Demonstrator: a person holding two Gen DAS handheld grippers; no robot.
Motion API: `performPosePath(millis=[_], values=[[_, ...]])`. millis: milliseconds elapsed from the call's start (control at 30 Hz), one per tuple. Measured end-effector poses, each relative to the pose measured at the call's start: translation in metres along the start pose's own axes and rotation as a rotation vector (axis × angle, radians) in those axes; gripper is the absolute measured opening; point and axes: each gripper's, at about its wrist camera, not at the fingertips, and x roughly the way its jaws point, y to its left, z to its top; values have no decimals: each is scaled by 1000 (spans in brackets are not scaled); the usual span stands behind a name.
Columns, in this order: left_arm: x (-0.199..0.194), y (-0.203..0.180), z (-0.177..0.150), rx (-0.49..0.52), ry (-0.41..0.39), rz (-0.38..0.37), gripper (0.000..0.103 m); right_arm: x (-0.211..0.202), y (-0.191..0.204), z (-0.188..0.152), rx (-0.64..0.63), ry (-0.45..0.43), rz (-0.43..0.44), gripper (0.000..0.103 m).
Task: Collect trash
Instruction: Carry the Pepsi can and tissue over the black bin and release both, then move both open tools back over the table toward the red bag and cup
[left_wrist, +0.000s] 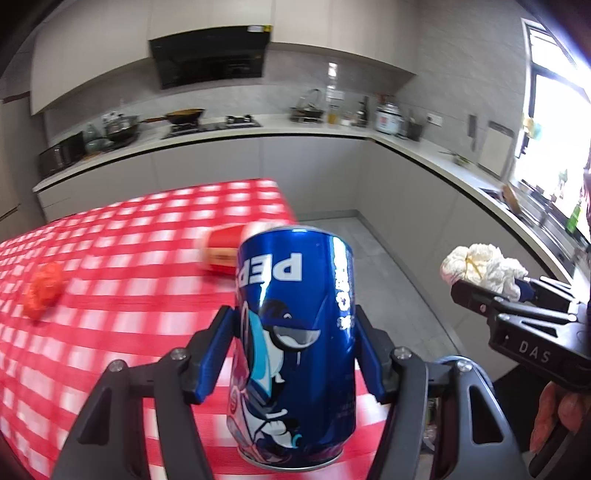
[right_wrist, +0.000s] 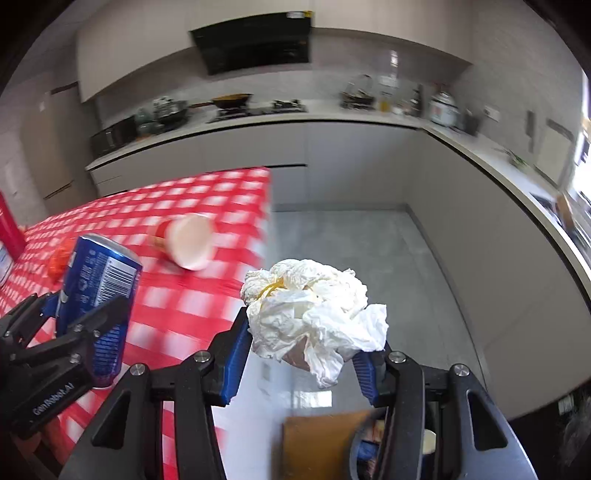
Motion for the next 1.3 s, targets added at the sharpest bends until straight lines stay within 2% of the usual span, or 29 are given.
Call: performPosePath(millis=[300,500,667,733,767,800,833,933,1300], values=[[25,-127,-15,93,49,-153,63,-14,-142,-50,123,63,-137,53],[43,-183,-44,121,125,-202,63,-3,-198,-100,163,147,-147,53],[56,-207,-63,115,166,-189,63,34,-215,-141,151,253,-106,53],[60,-211,-71,111,175,-177,63,59,-216,-157,129,338,-79,57],[63,-212,-75,107,182,-166,63,67,-218,-163,126,353,-77,59],[65,-213,-77,100,187,-160,63,72,-221,-168,125,350,-89,68],[68,-212,-78,87,192,-157,63,74,-226,-171,134,346,-98,70],[75,-215,-93,61,210,-132,63,70,-245,-174,197,319,-96,70],[99,-251,-144,38,302,-106,64,60,-267,-182,224,284,-127,70]])
